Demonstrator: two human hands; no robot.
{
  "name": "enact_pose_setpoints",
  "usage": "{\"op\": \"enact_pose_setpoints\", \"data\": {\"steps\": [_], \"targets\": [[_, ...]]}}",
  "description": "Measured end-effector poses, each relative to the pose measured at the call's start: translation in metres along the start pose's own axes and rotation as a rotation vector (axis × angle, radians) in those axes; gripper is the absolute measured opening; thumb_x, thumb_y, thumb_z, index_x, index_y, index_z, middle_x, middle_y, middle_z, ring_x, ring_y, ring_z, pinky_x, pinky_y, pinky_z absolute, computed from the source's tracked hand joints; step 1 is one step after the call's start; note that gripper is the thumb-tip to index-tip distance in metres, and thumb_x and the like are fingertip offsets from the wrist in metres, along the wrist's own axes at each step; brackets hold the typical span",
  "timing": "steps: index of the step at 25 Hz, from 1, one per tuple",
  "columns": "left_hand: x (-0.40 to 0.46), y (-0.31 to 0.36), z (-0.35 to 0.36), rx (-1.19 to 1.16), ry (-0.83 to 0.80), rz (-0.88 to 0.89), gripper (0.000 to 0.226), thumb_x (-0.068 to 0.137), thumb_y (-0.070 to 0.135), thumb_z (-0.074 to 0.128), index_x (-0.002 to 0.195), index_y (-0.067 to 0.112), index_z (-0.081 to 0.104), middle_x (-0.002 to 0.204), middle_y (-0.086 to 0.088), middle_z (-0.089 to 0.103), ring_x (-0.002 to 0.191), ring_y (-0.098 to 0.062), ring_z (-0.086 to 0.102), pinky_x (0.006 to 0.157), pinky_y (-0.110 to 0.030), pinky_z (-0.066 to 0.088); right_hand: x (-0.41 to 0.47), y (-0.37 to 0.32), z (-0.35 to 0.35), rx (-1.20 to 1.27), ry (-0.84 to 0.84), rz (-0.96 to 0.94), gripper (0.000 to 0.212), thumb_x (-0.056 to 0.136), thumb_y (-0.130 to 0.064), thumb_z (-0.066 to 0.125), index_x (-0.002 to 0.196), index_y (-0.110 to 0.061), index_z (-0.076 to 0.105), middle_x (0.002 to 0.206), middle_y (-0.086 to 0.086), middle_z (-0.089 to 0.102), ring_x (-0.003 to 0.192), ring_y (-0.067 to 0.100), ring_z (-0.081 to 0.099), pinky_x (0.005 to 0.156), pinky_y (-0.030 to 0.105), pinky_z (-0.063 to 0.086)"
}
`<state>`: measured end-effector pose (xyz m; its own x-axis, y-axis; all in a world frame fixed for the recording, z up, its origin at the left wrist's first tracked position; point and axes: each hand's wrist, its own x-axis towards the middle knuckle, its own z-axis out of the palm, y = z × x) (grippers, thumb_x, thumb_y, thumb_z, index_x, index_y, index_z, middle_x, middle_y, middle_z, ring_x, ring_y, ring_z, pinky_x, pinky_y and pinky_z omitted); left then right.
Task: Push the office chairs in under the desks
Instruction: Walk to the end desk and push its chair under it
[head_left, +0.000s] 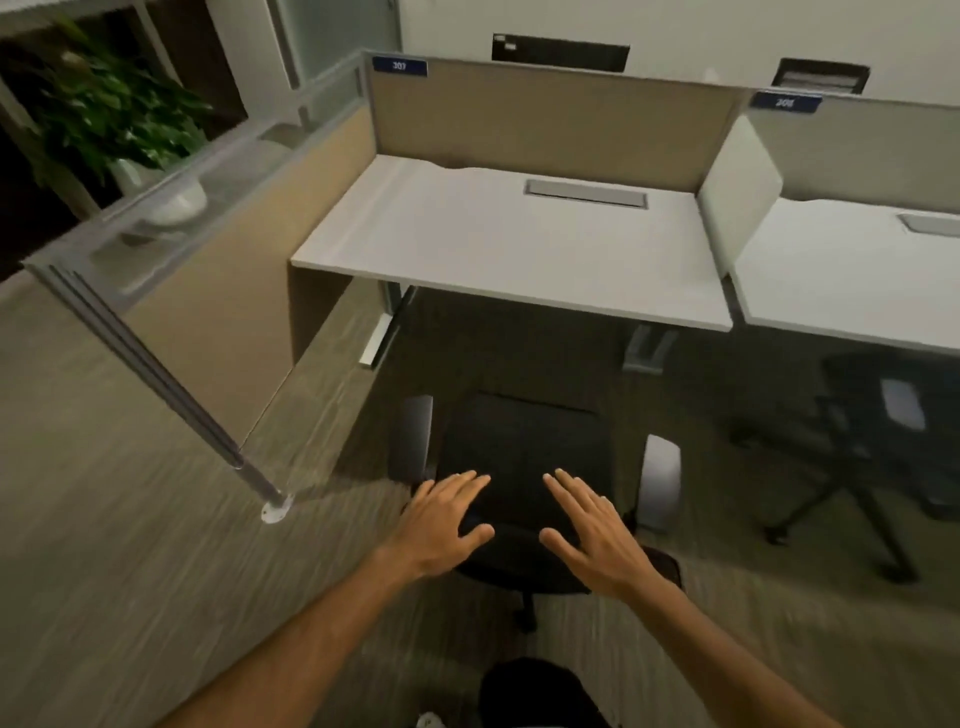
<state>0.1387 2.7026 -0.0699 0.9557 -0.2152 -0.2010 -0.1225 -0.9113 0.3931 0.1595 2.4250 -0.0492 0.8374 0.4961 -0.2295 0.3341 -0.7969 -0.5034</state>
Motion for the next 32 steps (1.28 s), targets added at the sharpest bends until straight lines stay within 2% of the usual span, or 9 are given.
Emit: {"op": "enact_pose_setpoints", "data": {"steps": [4,7,11,14,17,22,26,32], "targets": [[0.001,-0.013,0.022,0.028,-0.207,0.087,0.082,0.089,0.073,0.034,0.161,0.039,0.011,0.168,0.006,0.021,0.154,-0.014,0.017,0.124,-0.045,0.009,-0.036,0.018,0.028,-0.045,-0.045,0.206,0.071,0.101,-0.065,0.036,0.159,-0.045,0.001,0.170,-0.013,-0.002,0.157,0.016,0.001,0.125,0.050,0.005],[0.004,-0.014,0.033,0.030,-0.281,0.055,0.073,0.098,0.066,0.035,0.161,0.038,0.012,0.169,0.004,0.021,0.155,-0.017,0.015,0.124,-0.047,0.006,-0.046,0.034,0.037,-0.092,-0.102,0.307,0.068,0.102,-0.063,0.034,0.160,-0.042,0.004,0.170,-0.009,0.001,0.157,0.019,0.003,0.125,0.051,0.002],[0.008,-0.015,0.046,0.146,-0.357,0.065,0.065,0.102,0.067,0.023,0.161,0.041,0.012,0.169,0.001,0.021,0.155,-0.023,0.014,0.123,-0.055,0.002,-0.043,0.044,0.056,-0.183,-0.131,0.301,0.064,0.103,-0.065,0.025,0.160,-0.042,0.008,0.170,-0.006,0.014,0.156,0.019,0.007,0.123,0.049,-0.006],[0.016,-0.023,0.048,0.218,-0.408,0.129,0.070,0.099,0.074,0.015,0.160,0.043,0.008,0.168,0.000,0.024,0.153,-0.027,0.020,0.120,-0.062,0.009,-0.031,0.060,0.059,-0.307,-0.164,0.228,0.068,0.100,-0.070,0.020,0.161,-0.041,0.011,0.165,-0.005,0.027,0.152,0.020,0.022,0.124,0.049,0.007],[0.023,-0.029,0.046,0.275,-0.401,0.192,0.075,0.095,0.079,0.013,0.160,0.042,0.006,0.166,-0.001,0.029,0.149,-0.029,0.028,0.117,-0.065,0.017,-0.025,0.074,0.055,-0.422,-0.171,0.161,0.076,0.096,-0.077,0.014,0.161,-0.037,0.017,0.159,-0.004,0.039,0.144,0.020,0.035,0.117,0.043,0.023],[0.042,-0.037,0.044,0.275,-0.366,0.234,0.082,0.091,0.084,0.009,0.160,0.040,0.012,0.162,0.001,0.036,0.145,-0.025,0.036,0.115,-0.057,0.025,-0.010,0.079,0.050,-0.422,-0.090,0.154,0.087,0.090,-0.084,0.012,0.153,-0.032,0.040,0.144,-0.006,0.055,0.130,0.020,0.051,0.111,0.042,0.035],[0.054,-0.044,0.040,0.285,-0.349,0.214,0.087,0.088,0.087,0.006,0.160,0.039,0.015,0.161,0.004,0.037,0.146,-0.022,0.036,0.117,-0.054,0.024,0.011,0.077,0.042,-0.385,-0.079,0.150,0.089,0.088,-0.087,0.013,0.149,-0.031,0.046,0.141,-0.007,0.057,0.127,0.019,0.052,0.111,0.043,0.036],[0.097,-0.047,0.017,0.241,-0.353,0.133,0.097,0.082,0.089,0.000,0.161,0.037,0.018,0.163,0.006,0.034,0.148,-0.017,0.031,0.119,-0.051,0.020,0.066,0.092,0.009,-0.352,-0.147,0.125,0.089,0.086,-0.088,0.016,0.151,-0.032,0.042,0.145,-0.007,0.052,0.131,0.018,0.049,0.112,0.042,0.033]]}}
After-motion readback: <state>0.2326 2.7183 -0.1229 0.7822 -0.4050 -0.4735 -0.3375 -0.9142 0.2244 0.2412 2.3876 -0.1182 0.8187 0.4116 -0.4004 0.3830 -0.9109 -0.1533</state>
